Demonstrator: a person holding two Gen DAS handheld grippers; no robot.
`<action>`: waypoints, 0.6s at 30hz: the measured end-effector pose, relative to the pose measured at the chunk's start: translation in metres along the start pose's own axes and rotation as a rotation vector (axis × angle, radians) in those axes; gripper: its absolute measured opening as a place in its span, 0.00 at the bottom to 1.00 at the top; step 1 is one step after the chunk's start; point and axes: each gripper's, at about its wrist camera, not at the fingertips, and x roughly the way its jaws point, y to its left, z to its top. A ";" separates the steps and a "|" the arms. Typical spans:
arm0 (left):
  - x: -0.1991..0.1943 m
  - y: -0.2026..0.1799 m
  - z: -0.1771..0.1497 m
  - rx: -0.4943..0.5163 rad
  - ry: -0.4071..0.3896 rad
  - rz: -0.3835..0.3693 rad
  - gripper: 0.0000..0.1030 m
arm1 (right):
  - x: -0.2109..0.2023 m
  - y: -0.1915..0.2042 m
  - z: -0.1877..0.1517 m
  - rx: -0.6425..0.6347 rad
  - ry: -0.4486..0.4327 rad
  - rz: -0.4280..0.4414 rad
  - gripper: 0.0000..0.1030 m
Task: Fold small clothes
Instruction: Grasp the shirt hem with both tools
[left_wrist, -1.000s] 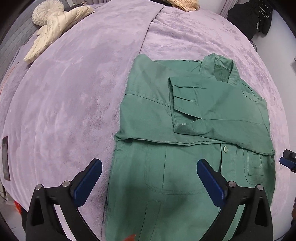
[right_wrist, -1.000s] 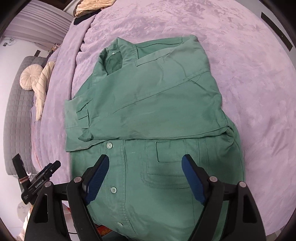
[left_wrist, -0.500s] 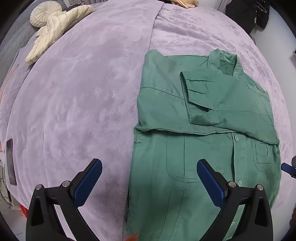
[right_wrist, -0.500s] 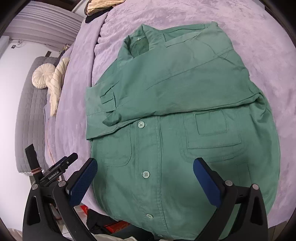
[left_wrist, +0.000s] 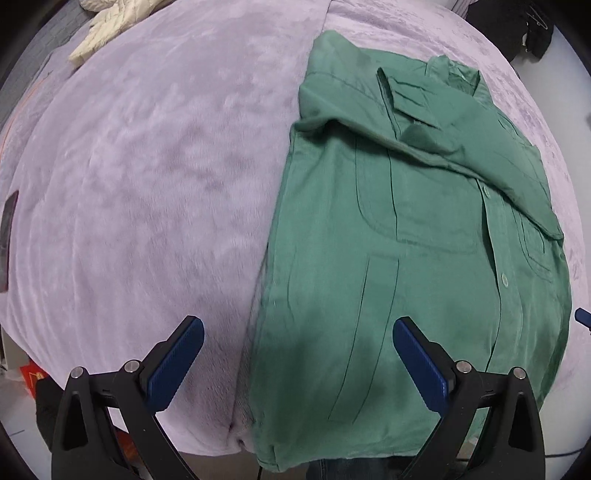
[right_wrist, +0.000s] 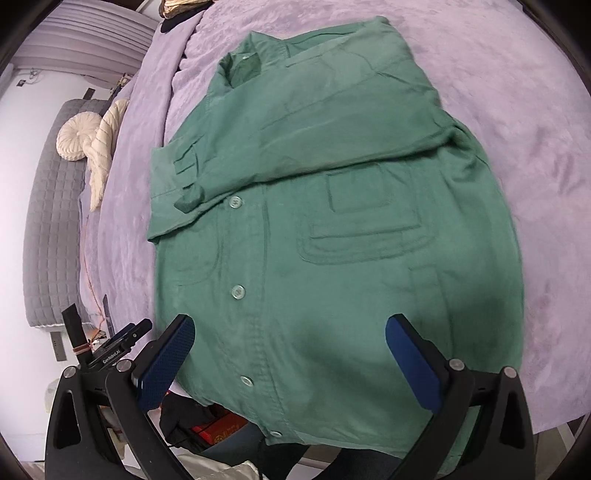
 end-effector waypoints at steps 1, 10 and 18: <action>0.005 0.000 -0.011 0.003 0.013 -0.009 0.99 | -0.002 -0.014 -0.008 0.013 0.002 -0.009 1.00; 0.040 -0.025 -0.084 0.063 0.093 0.028 0.99 | -0.005 -0.129 -0.089 0.154 0.043 -0.007 1.00; 0.047 -0.034 -0.103 0.095 0.158 -0.006 0.99 | 0.018 -0.141 -0.122 0.122 0.106 0.090 1.00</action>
